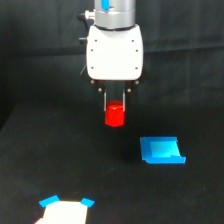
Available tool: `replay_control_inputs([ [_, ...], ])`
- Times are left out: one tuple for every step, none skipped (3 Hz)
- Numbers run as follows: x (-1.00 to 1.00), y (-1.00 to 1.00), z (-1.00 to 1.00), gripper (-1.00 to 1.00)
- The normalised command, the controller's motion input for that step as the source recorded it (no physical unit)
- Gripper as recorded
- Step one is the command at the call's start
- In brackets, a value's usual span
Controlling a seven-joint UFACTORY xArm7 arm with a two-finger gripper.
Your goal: Pick up the red object from the table
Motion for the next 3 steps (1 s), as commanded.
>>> replay_control_inputs([
  [1.0,-0.3,0.05,-1.0],
  [-0.22,-0.2,-0.8,-1.0],
  [-0.34,0.01,-0.23,-0.76],
])
